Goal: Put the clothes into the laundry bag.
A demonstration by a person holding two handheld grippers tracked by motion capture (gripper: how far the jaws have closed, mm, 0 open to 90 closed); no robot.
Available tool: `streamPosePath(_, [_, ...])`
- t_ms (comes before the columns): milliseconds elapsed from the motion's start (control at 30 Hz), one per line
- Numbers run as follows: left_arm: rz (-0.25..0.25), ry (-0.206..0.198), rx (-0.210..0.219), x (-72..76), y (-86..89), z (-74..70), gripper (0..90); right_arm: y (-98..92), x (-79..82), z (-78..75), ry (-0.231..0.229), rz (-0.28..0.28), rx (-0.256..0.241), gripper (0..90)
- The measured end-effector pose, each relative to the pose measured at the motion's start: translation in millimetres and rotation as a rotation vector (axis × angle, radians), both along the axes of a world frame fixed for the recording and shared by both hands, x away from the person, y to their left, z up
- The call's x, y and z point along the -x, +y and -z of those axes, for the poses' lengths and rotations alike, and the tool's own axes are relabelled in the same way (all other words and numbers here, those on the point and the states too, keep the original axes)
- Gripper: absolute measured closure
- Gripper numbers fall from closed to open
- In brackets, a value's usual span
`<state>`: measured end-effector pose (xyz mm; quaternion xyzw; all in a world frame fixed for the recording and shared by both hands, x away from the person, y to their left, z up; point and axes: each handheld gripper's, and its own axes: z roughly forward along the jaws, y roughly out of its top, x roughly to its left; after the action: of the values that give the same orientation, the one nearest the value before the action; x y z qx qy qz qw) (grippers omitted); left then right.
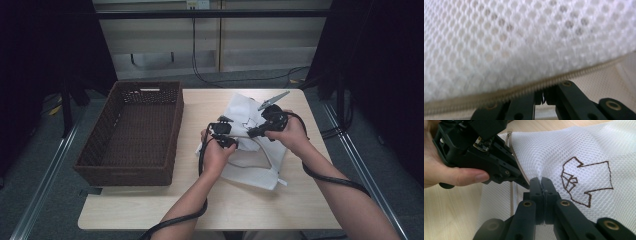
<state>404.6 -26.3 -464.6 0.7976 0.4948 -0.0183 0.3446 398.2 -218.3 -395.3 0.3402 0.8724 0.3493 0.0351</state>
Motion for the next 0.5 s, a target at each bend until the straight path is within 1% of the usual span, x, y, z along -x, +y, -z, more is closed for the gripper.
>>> streamPosePath(67, [-0.010, -0.005, 0.000, -0.9, -1.1, 1.3, 88.2, 0.5, -0.1, -0.3, -0.001, -0.004, 0.003, 89.9])
streamPosePath(100, [-0.021, -0.016, 0.007, -1.4, -2.3, 1.6, 88.1, 0.8, 0.1, -0.4, 0.000, -0.003, 0.005, 89.9])
streamPosePath(200, [-0.019, -0.016, 0.015, -1.4, -4.1, 1.0, 87.6, 1.4, -0.2, 0.1, -0.002, -0.007, 0.005, 89.9])
streamPosePath(233, [-0.020, -0.027, 0.011, -1.2, -6.1, 0.6, 87.0, 1.5, -0.2, 0.0, -0.004, -0.006, 0.004, 89.9])
streamPosePath(267, [-0.020, -0.027, 0.011, -1.2, -6.1, 0.6, 86.0, 1.5, -0.2, 0.0, -0.004, -0.006, 0.004, 89.9])
streamPosePath(300, [-0.019, -0.022, 0.024, -1.4, -7.0, 1.4, 86.0, 1.4, 0.0, -0.4, -0.002, -0.002, 0.005, 89.9])
streamPosePath(333, [-0.006, -0.024, 0.014, -1.8, -6.5, 1.9, 84.6, 1.1, -0.1, -0.6, -0.001, -0.001, 0.004, 89.9])
streamPosePath(367, [0.001, -0.019, 0.011, -2.1, -6.5, 3.6, 81.2, 0.6, -0.1, -0.6, 0.000, -0.004, 0.004, 89.9])
streamPosePath(433, [-0.002, -0.021, 0.003, -2.0, -5.8, 4.5, 77.8, 0.5, 0.0, -0.5, -0.002, -0.004, 0.006, 89.8])
streamPosePath(500, [0.009, -0.011, -0.006, -2.8, -2.6, 5.0, 75.0, 0.2, -0.1, -0.6, -0.003, -0.004, 0.004, 89.9])
